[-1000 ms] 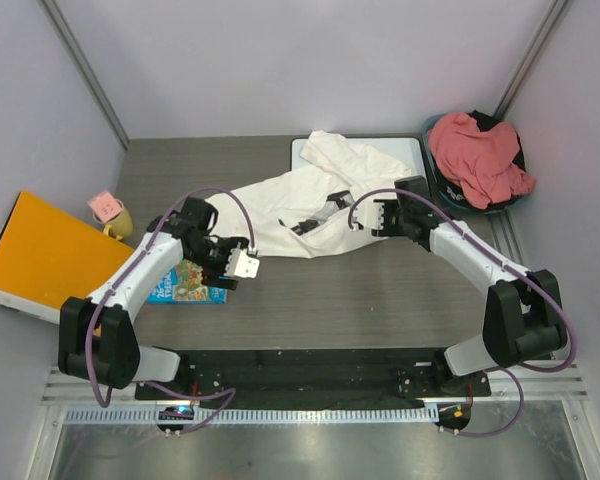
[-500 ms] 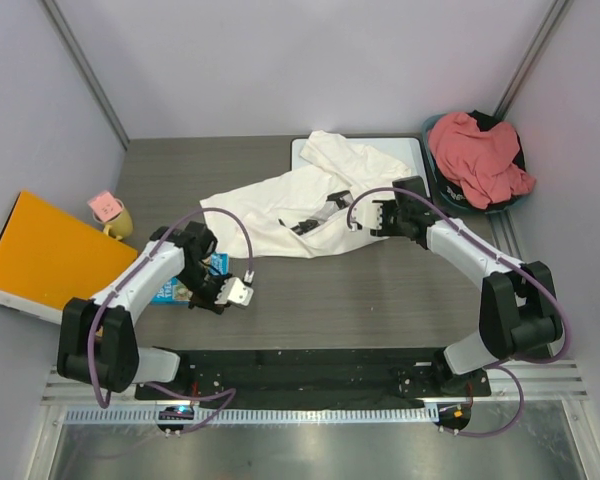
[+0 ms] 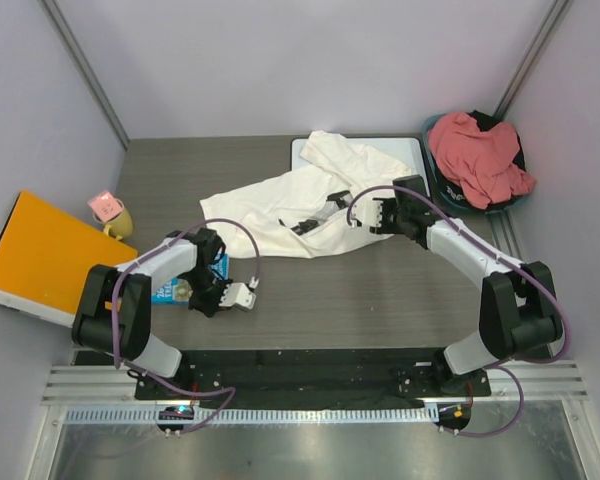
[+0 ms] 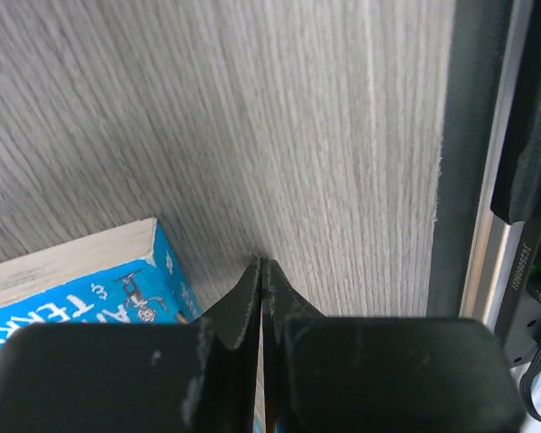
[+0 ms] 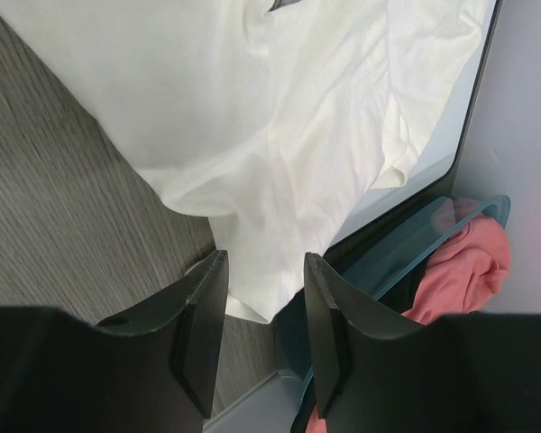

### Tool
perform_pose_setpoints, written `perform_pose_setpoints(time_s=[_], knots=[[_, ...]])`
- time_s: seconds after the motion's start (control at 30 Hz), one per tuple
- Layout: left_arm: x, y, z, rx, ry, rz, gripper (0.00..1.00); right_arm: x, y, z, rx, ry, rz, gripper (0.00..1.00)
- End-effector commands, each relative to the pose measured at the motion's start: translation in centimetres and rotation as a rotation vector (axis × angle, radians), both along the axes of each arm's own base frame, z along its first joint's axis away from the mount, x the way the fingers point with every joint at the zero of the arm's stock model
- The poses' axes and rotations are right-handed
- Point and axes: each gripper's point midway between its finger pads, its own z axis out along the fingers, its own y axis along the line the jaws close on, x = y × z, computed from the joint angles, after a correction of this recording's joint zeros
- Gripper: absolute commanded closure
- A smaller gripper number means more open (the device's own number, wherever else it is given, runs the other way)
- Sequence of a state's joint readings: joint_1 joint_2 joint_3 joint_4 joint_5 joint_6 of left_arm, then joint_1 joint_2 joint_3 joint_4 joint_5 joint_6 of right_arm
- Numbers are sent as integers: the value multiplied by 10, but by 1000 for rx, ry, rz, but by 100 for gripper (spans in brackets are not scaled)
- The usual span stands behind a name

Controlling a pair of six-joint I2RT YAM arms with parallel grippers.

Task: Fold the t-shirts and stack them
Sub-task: Fold the flattened tshirt in 1/3 of the way

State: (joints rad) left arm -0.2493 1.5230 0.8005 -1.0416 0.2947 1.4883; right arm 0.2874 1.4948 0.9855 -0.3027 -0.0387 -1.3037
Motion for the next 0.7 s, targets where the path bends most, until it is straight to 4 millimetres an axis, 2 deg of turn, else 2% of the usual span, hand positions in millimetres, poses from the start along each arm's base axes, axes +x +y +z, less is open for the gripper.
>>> perform_pose_setpoints(time_s=[0.0, 0.13, 0.2, 0.27, 0.3, 0.4, 0.47, 0.53, 0.67], knots=[[52, 19, -28, 130, -216, 33, 100, 11, 5, 18, 37, -60, -24, 56], [93, 27, -31, 206, -365, 117, 100, 12, 6, 16, 51, -57, -29, 56], [120, 38, -30, 279, -462, 171, 100, 12, 7, 15, 61, -55, -30, 56], [137, 43, -29, 318, -523, 207, 100, 13, 9, 16, 67, -58, -34, 56], [151, 44, -25, 332, -557, 245, 100, 14, 10, 15, 71, -58, -33, 56], [176, 44, -20, 358, -632, 321, 100, 15, 12, 15, 77, -59, -30, 56], [185, 38, -16, 357, -652, 342, 100, 16, 12, 14, 77, -61, -32, 56], [186, 36, -16, 370, -657, 355, 100, 16, 13, 15, 78, -63, -31, 56], [179, 30, -13, 370, -648, 360, 100, 15, 11, 13, 80, -60, -39, 56]])
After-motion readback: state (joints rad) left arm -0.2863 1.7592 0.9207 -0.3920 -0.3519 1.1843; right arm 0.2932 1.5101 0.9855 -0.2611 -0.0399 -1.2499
